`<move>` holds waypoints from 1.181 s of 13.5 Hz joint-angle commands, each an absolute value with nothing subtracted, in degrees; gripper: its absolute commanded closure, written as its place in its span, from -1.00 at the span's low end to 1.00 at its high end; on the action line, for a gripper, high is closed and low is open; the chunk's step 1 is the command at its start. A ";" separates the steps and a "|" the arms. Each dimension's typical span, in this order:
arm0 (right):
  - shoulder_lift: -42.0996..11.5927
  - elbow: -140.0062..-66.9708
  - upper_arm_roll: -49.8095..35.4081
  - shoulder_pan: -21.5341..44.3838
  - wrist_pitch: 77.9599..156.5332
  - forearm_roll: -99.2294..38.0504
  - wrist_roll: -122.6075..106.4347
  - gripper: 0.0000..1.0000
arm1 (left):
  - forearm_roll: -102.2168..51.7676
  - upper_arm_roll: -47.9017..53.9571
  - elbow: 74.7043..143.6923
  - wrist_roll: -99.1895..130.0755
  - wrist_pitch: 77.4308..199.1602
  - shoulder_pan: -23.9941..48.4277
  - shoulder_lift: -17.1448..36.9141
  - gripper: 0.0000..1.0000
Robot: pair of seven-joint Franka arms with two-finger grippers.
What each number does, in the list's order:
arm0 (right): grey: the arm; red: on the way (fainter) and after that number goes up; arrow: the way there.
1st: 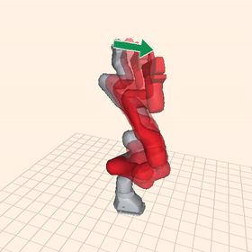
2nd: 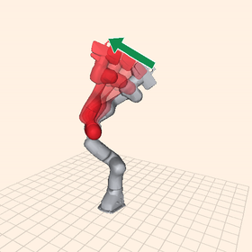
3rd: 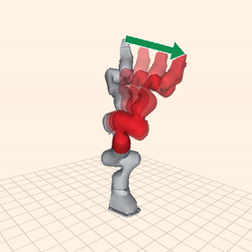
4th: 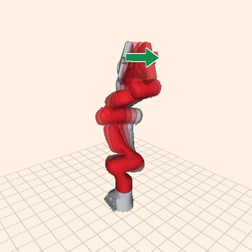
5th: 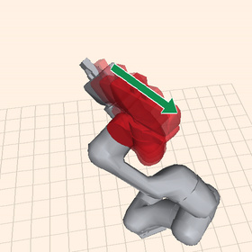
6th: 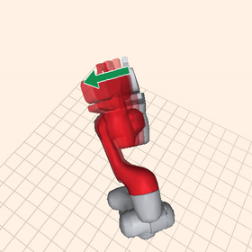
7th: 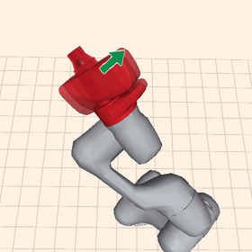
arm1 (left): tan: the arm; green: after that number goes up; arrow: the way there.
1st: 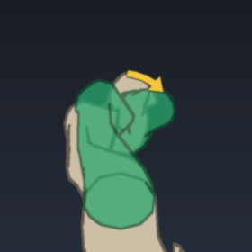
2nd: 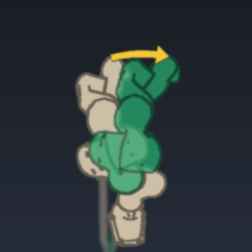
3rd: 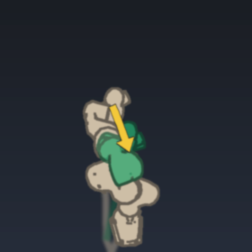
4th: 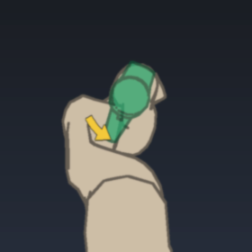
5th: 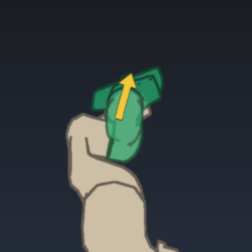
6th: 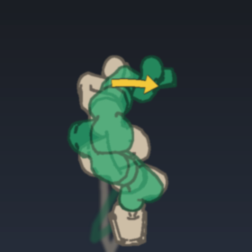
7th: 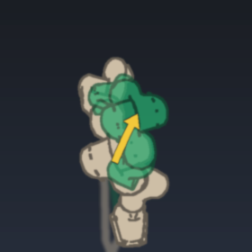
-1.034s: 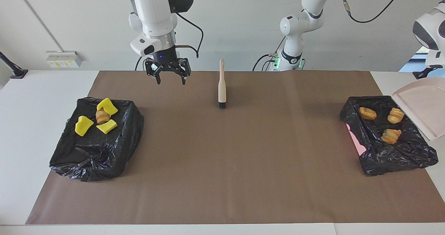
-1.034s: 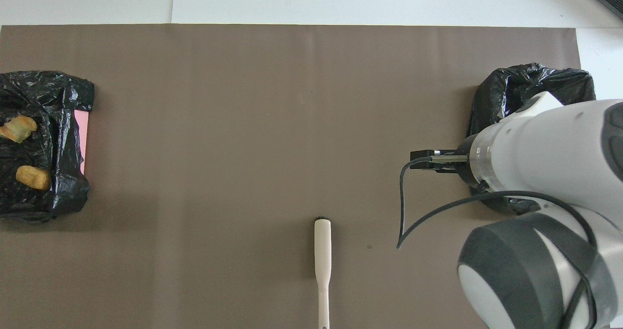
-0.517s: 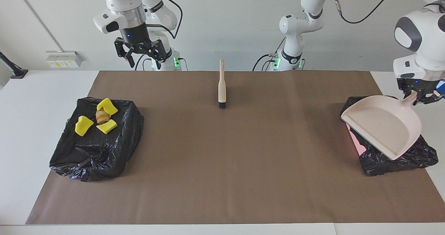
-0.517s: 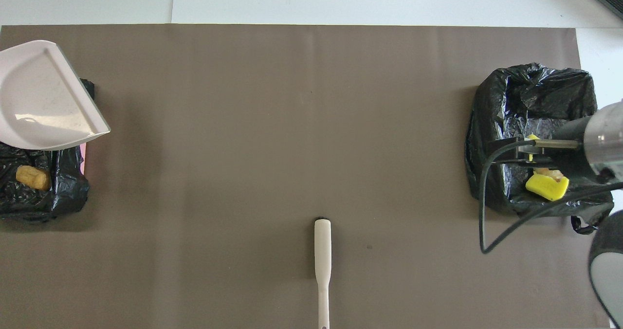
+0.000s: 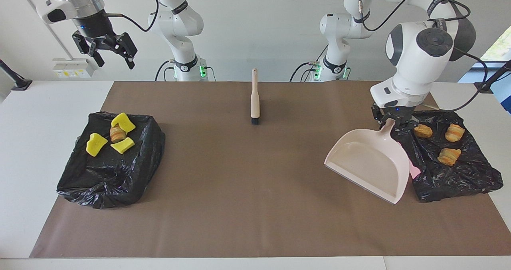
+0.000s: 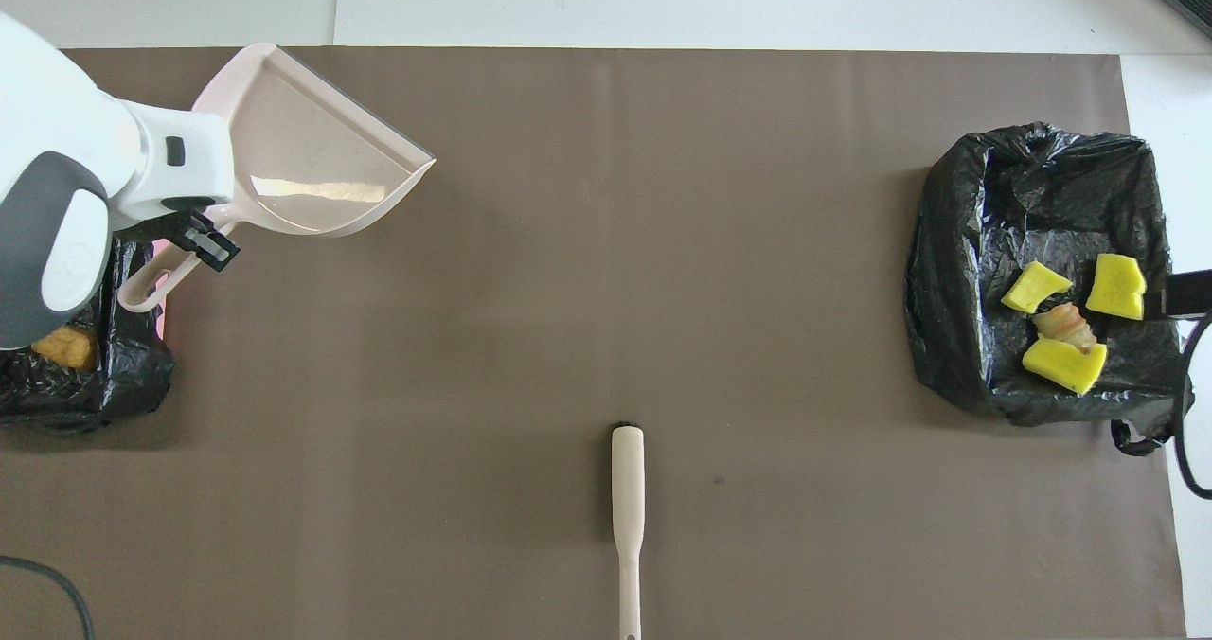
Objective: Sweep and dump trash in bin
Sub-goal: 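Bring the empty dustpan back to the mat center with the left gripper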
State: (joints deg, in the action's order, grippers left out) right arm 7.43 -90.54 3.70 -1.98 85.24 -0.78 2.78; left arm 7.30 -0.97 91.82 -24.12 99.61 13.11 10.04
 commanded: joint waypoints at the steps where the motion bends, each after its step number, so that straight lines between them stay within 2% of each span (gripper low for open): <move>1: 7.91 -93.24 3.69 -2.55 86.04 -1.23 1.93 -1.00 | 3.96 -2.20 89.92 -9.98 99.84 21.07 13.17 1.00; 7: 7.91 -91.58 3.60 -2.46 86.31 -0.09 -1.66 -1.00 | 2.46 -2.11 74.56 18.41 100.37 34.43 28.28 1.00; 10: 7.91 -92.19 3.25 -1.76 86.92 0.79 -1.50 -1.00 | 1.50 -1.41 71.38 27.48 104.92 37.69 33.90 1.00; 13: 7.91 -91.93 3.16 -1.76 86.05 0.62 -1.41 -1.00 | 1.49 -1.32 64.00 31.72 105.82 40.07 42.34 1.00; 16: 7.91 -91.85 2.81 -1.67 86.04 -0.09 -1.49 -1.00 | 1.49 0.09 64.60 31.82 106.79 40.25 42.98 1.00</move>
